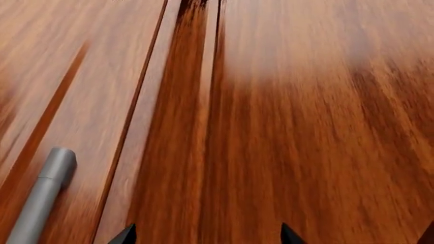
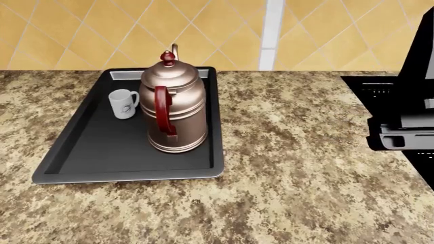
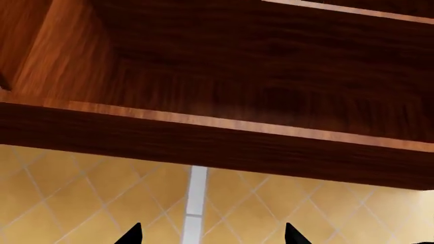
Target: Pick the kettle from the counter and place it on the tray. Then pick the mug from the cabinet and place it on the tray. Then close the cabinet doors.
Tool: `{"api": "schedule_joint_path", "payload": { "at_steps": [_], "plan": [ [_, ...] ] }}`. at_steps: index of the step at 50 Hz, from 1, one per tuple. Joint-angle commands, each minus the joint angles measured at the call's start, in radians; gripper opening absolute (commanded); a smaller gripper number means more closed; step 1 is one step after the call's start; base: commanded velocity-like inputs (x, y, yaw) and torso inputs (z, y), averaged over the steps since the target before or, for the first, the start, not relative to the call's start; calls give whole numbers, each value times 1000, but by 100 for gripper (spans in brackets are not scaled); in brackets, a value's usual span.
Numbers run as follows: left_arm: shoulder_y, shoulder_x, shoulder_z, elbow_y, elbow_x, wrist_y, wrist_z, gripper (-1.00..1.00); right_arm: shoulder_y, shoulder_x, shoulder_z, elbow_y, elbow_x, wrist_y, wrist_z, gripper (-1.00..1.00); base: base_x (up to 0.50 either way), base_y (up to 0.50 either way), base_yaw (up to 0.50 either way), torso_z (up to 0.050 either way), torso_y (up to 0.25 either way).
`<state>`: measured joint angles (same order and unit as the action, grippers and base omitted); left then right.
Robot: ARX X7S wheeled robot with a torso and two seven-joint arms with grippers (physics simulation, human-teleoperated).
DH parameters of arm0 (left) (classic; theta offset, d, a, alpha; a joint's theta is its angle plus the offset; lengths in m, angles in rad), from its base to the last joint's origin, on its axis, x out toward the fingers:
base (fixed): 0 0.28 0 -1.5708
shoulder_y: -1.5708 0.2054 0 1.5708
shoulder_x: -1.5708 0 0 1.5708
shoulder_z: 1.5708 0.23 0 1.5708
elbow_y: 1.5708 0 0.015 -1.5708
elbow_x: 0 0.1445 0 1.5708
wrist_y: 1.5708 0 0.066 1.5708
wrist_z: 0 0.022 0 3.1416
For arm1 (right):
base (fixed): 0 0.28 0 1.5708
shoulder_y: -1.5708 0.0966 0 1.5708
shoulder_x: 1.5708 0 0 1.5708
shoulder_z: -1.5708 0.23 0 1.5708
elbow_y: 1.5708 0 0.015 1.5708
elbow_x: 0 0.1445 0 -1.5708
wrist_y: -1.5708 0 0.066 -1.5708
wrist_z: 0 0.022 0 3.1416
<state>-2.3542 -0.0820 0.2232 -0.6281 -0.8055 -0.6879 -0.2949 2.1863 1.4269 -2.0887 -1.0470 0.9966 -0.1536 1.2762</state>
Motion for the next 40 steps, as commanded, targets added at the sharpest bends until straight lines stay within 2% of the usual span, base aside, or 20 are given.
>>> {"api": "schedule_joint_path", "payload": {
  "at_steps": [1, 16, 20, 40],
  "plan": [
    [-2, 82, 87, -33, -142, 9, 95, 100, 168, 44, -162, 0, -14, -32, -33, 100, 0, 0, 0, 0, 0],
    [-2, 82, 274, -74, -244, 20, 106, 100, 168, 43, -177, 0, -27, -38, -38, 100, 0, 0, 0, 0, 0],
    [-2, 82, 336, -79, -244, 17, 145, 100, 168, 51, -178, 0, -28, -38, -44, 100, 0, 0, 0, 0, 0],
    [-2, 82, 537, -87, -376, 32, 176, 100, 168, 50, -206, 0, -46, -49, -35, 100, 0, 0, 0, 0, 0]
  ]
}}
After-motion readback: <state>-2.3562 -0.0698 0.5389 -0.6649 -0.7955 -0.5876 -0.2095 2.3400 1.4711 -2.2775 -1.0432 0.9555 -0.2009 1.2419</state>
